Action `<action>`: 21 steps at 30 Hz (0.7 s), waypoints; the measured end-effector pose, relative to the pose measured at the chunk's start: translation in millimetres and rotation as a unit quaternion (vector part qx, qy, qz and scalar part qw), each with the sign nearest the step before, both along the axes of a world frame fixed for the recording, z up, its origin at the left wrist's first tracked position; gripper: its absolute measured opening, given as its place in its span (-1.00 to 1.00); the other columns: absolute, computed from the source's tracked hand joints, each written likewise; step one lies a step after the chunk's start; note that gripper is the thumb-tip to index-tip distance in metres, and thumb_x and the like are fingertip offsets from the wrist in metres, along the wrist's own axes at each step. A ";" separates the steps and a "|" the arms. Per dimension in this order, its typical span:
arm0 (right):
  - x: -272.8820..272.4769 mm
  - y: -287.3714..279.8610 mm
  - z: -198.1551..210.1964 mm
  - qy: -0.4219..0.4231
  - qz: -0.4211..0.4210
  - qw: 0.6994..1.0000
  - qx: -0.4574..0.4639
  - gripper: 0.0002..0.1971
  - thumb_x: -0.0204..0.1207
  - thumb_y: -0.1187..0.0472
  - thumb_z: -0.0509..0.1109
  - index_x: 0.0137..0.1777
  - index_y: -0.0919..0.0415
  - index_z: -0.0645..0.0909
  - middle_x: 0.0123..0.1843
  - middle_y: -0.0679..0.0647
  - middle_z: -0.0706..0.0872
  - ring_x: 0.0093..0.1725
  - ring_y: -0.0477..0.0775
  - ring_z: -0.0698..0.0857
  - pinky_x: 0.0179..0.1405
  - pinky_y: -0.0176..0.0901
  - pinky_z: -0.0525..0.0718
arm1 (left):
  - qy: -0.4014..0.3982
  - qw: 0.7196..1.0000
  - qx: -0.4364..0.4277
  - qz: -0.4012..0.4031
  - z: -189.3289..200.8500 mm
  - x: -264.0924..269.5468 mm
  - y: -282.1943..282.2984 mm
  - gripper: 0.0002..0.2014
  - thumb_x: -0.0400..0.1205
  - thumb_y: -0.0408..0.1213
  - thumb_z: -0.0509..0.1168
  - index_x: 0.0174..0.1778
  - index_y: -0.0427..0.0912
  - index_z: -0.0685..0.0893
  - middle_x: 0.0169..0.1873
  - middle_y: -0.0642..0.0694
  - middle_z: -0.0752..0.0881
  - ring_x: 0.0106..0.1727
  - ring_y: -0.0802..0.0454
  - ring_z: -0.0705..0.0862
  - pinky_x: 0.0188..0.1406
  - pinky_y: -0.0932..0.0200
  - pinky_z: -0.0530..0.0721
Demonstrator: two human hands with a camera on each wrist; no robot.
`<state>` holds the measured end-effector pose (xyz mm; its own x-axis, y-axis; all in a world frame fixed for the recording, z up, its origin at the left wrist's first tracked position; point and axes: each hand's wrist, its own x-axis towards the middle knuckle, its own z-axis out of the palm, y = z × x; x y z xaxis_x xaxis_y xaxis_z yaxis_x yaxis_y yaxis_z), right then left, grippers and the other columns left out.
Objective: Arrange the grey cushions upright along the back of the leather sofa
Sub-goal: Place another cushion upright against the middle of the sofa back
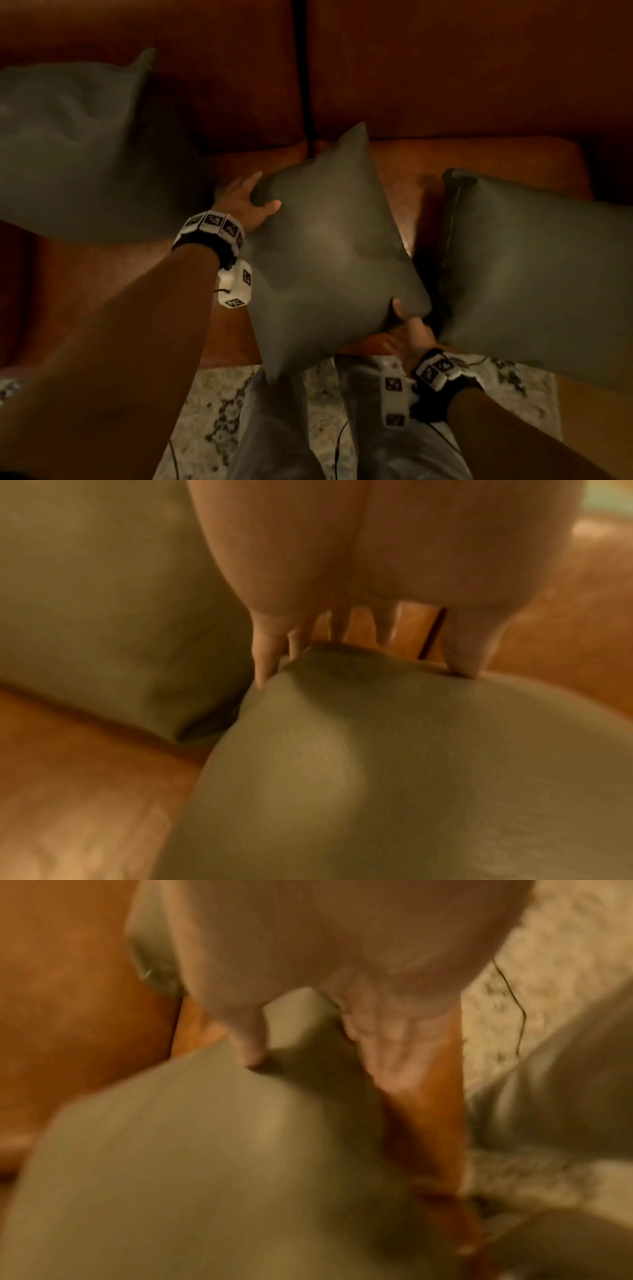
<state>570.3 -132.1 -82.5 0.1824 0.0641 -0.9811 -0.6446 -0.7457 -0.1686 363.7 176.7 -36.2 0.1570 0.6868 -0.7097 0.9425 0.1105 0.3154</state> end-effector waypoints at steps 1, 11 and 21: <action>0.0 10.2 2.0 -0.020 -0.035 0.999 0.018 0.09 0.00 -0.32 0.70 0.54 0.10 0.46 0.49 0.19 0.63 0.39 0.33 0.65 0.43 0.36 0.57 | 0.018 1.000 -0.022 0.006 -0.8 1.6 -1.5 -0.20 0.51 0.32 0.23 0.65 0.31 0.06 0.75 -0.12 0.01 0.74 -0.24 0.07 0.72 -0.16 0.11; 57.0 73.7 30.2 -0.221 0.170 0.960 -0.003 -0.22 0.36 -0.27 0.51 0.50 0.12 0.44 0.45 0.22 0.62 0.41 0.34 0.60 0.47 0.17 0.53 | 0.129 0.973 -0.140 0.129 -3.7 -66.2 -106.1 -0.46 0.75 0.00 -0.04 0.49 -0.31 0.48 0.52 -0.40 0.50 0.48 -0.38 0.52 0.54 -0.15 0.44; 71.1 146.0 38.8 -0.249 0.110 0.961 0.054 0.02 0.20 -0.28 0.59 0.64 -0.10 0.20 0.58 0.17 0.50 0.51 0.35 0.51 0.53 0.34 0.44 | -0.138 0.910 -0.097 0.378 -27.4 -39.7 -15.4 0.22 -0.01 0.62 0.33 0.53 -0.04 0.47 0.50 -0.10 0.57 0.47 -0.25 0.56 0.55 -0.24 0.44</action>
